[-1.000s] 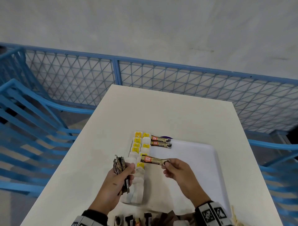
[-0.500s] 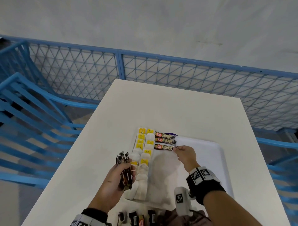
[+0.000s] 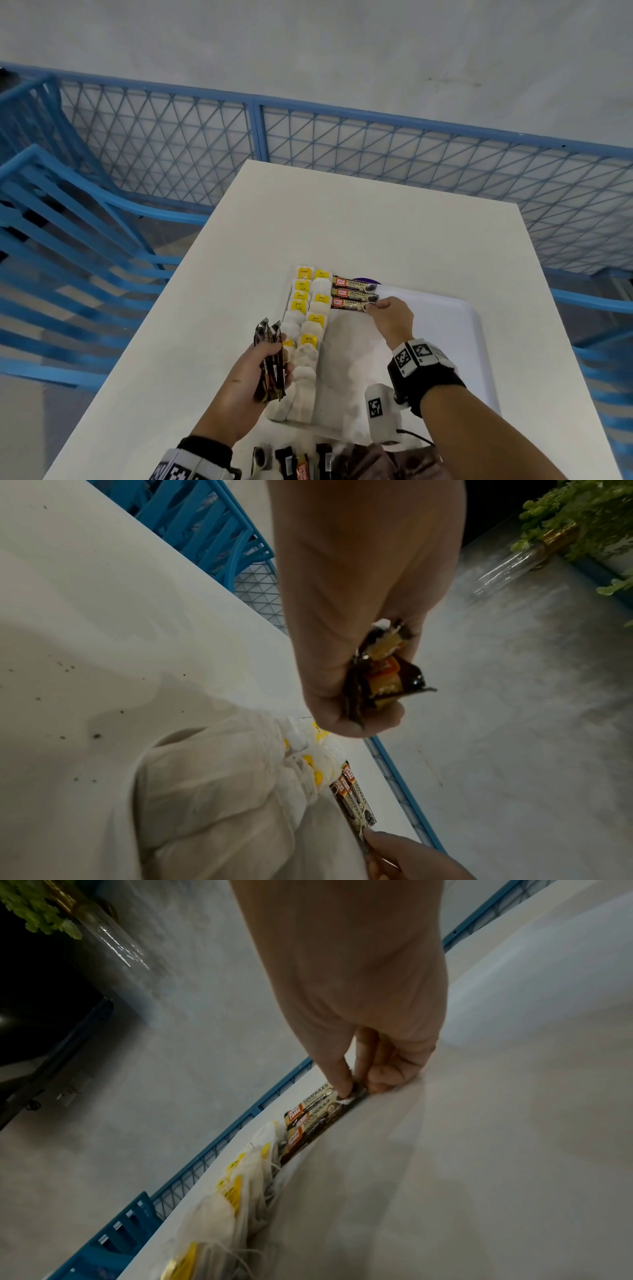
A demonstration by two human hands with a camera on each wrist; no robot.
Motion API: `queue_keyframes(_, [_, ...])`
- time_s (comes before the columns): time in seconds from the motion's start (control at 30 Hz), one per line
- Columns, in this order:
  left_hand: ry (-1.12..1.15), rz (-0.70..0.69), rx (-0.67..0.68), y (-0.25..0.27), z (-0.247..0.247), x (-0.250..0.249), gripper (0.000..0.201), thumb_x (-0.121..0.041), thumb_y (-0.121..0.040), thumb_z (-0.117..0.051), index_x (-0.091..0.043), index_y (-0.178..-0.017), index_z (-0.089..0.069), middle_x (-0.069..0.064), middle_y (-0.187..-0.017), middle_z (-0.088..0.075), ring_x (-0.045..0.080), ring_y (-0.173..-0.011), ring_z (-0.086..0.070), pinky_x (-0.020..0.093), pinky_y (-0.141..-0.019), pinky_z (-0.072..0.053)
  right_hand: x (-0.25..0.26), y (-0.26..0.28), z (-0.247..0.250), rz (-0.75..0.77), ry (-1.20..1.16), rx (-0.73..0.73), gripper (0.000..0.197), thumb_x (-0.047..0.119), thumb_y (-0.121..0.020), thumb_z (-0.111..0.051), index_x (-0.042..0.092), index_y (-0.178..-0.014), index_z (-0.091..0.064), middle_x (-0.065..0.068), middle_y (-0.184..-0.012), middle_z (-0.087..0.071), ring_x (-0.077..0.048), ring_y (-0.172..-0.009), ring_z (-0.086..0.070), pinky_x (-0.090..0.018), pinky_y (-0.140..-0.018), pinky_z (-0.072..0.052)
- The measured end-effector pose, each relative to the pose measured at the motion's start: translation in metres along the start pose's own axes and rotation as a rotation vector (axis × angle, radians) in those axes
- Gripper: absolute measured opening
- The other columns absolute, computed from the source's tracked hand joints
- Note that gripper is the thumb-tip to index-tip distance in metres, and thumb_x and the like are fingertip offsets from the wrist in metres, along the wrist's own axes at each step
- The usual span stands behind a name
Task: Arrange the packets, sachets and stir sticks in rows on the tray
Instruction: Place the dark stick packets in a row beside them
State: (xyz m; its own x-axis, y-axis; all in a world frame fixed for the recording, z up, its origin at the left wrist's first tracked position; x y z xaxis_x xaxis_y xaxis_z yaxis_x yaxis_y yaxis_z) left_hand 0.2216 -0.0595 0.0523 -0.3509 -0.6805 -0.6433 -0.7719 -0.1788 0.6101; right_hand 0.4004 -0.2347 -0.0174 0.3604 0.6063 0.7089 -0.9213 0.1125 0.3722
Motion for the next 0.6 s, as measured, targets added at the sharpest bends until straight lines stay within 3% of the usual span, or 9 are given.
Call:
queue_keyframes(0.17, [-0.032, -0.010, 0.004, 0.000, -0.002, 0.000, 0.019, -0.010, -0.093, -0.046, -0.006, -0.107, -0.059, 0.007, -0.071, -0.060, 0.021, -0.068, -0.058, 0.032, -0.068, -0.050, -0.001, 0.001, -0.001, -0.024, -0.080, -0.016, 0.017, 0.017, -0.082, -0.068, 0.010, -0.088, -0.055, -0.011, -0.102, -0.064, -0.020, -0.088, -0.052, -0.026, -0.075, -0.040])
queue_keyframes(0.3, [-0.125, -0.044, 0.009, 0.000, -0.003, 0.001, 0.014, -0.011, -0.091, -0.055, -0.005, -0.103, -0.059, 0.007, -0.075, -0.068, 0.021, -0.076, -0.067, 0.034, -0.073, -0.054, 0.000, 0.009, 0.000, 0.003, -0.108, -0.020, 0.017, 0.017, -0.083, -0.066, 0.011, -0.093, -0.053, -0.005, -0.091, -0.058, -0.025, -0.090, -0.057, -0.027, -0.065, -0.041])
queue_keyframes(0.43, [-0.194, -0.062, 0.055, 0.005, -0.008, 0.001, 0.019, -0.013, -0.088, -0.058, -0.007, -0.106, -0.060, 0.012, -0.085, -0.066, 0.014, -0.071, -0.068, 0.025, -0.056, -0.053, 0.009, 0.034, -0.002, 0.111, -0.156, 0.017, 0.008, 0.014, -0.084, -0.060, 0.013, -0.092, -0.059, 0.004, -0.076, -0.057, -0.017, -0.077, -0.055, -0.022, -0.061, -0.041])
queue_keyframes(0.5, [-0.224, -0.065, 0.073, 0.006, -0.010, 0.002, 0.020, -0.013, -0.087, -0.058, -0.007, -0.106, -0.060, 0.008, -0.081, -0.069, 0.016, -0.075, -0.068, 0.027, -0.059, -0.054, 0.018, 0.056, -0.003, 0.163, -0.201, 0.124, 0.003, 0.016, -0.086, -0.060, 0.018, -0.083, -0.060, 0.006, -0.075, -0.058, -0.010, -0.068, -0.053, -0.017, -0.057, -0.039])
queue_keyframes(0.6, [-0.258, -0.084, 0.088, 0.008, -0.011, 0.004, 0.018, -0.011, -0.085, -0.060, -0.008, -0.102, -0.062, 0.006, -0.081, -0.071, 0.018, -0.077, -0.069, 0.028, -0.059, -0.055, 0.030, 0.094, -0.002, 0.189, -0.286, 0.425, 0.009, 0.025, -0.089, -0.059, 0.018, -0.084, -0.061, 0.006, -0.071, -0.058, -0.004, -0.056, -0.048, -0.012, -0.052, -0.037])
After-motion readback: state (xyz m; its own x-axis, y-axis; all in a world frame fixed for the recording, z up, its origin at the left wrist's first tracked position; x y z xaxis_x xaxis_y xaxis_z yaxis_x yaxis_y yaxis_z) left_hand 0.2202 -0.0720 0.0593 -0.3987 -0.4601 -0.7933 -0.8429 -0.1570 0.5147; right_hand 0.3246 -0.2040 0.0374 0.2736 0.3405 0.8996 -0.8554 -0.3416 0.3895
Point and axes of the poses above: each hand's wrist, its own y-axis away from the middle knuckle, its own z-axis out of the back of the hand, x = y × z, the point moved 1 cm from there along -y, towards the middle knuckle
